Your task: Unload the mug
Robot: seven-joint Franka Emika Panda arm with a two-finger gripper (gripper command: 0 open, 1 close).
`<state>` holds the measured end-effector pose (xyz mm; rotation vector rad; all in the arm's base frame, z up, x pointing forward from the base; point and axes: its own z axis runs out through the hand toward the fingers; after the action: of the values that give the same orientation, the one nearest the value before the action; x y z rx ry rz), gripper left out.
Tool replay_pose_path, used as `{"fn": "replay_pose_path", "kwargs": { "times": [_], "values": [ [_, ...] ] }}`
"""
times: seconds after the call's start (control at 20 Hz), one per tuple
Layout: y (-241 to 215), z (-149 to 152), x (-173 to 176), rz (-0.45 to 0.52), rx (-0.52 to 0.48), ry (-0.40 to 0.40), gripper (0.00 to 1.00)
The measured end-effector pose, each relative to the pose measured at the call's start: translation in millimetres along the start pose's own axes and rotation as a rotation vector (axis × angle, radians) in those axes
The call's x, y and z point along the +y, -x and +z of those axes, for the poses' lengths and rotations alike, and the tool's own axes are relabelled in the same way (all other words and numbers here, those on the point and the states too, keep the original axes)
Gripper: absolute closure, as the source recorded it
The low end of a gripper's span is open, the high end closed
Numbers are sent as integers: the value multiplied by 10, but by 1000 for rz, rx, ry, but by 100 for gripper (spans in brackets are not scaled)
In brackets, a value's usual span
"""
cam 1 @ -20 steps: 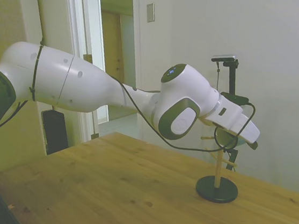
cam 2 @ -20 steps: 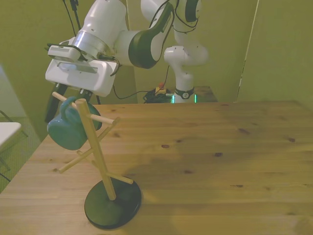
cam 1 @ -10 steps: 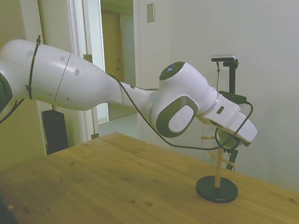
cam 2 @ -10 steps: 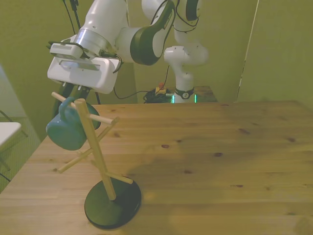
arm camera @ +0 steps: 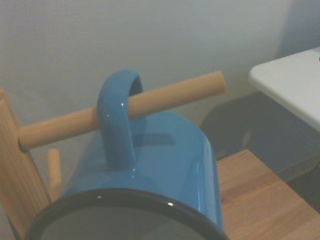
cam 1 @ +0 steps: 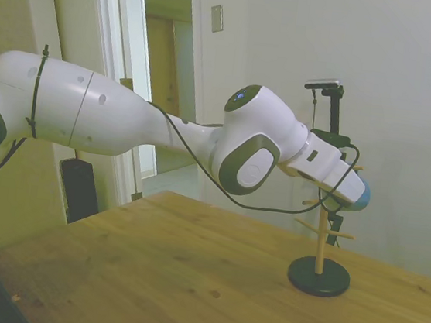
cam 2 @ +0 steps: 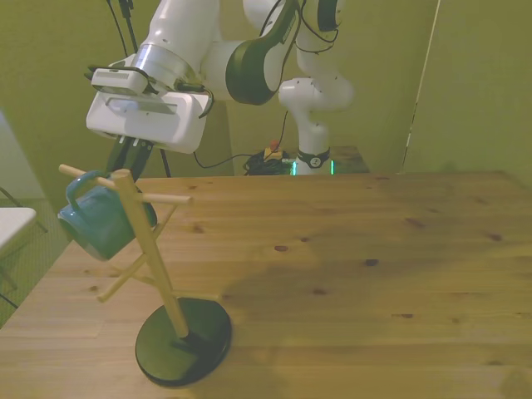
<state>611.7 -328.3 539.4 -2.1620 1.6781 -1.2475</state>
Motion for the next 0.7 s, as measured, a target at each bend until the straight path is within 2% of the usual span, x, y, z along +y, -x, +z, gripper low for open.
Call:
{"fn": "replay_pose_path", "kwargs": {
  "times": [0.7],
  "values": [
    [-30, -185, -31, 6, 3, -17, 100]
  ]
}}
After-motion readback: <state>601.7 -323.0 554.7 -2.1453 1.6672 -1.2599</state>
